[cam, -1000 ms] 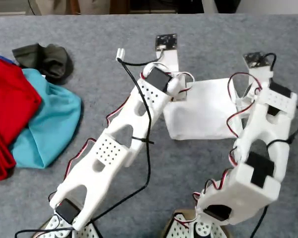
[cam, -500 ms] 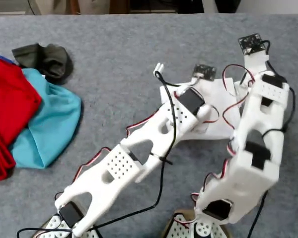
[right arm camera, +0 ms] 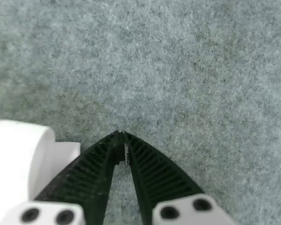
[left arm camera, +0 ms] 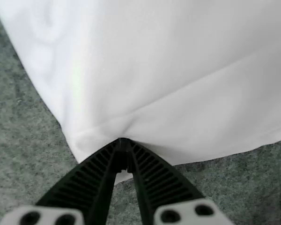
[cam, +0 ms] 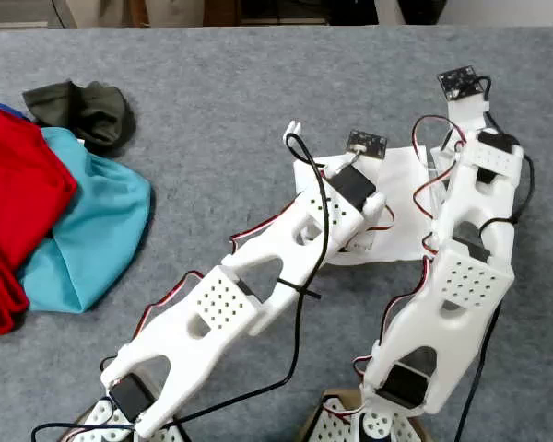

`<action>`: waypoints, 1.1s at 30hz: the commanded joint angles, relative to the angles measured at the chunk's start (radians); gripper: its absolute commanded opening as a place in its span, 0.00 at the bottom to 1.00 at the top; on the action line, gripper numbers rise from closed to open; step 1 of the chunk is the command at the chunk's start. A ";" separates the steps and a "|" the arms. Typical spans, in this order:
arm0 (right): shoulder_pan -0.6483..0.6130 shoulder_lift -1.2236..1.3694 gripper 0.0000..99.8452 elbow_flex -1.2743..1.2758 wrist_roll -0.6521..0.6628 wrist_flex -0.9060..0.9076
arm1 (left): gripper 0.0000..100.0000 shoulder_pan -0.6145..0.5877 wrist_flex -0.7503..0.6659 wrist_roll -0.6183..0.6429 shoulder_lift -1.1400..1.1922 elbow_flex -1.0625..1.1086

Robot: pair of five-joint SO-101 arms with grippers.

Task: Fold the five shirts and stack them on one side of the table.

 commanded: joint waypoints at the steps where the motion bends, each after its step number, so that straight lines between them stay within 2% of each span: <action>1: 0.027 -0.099 0.00 -0.090 0.009 0.135 | 0.02 -0.002 0.009 0.005 -0.067 -0.115; 7: 0.071 -0.263 0.00 -0.139 0.011 0.443 | 0.02 -0.011 0.009 0.005 -0.068 -0.344; 10: 0.088 -0.349 0.00 -0.097 0.011 0.578 | 0.02 -0.012 0.011 -0.002 -0.134 -0.338; 13: 0.143 -0.435 0.00 0.013 -0.009 0.652 | 0.02 -0.014 0.012 -0.068 -0.229 -0.325; 17: 0.179 -0.565 0.00 0.272 -0.023 0.560 | 0.02 -0.017 0.012 -0.163 -0.351 -0.331; 19: 0.176 -0.639 0.00 0.409 -0.023 0.506 | 0.02 -0.057 0.012 -0.213 -0.400 -0.325; 25: 0.110 -0.802 0.01 0.702 -0.046 0.358 | 0.02 -0.181 0.014 -0.230 -0.527 -0.123; 28: 0.079 -0.791 0.05 0.736 -0.213 0.325 | 0.02 -0.212 0.014 -0.233 -0.644 0.048; 31: 0.065 -0.753 0.20 0.737 -0.400 0.327 | 0.02 -0.241 0.012 -0.247 -0.765 0.207; 33: 0.050 -0.723 0.25 0.736 -0.450 0.324 | 0.02 -0.264 0.011 -0.282 -0.829 0.310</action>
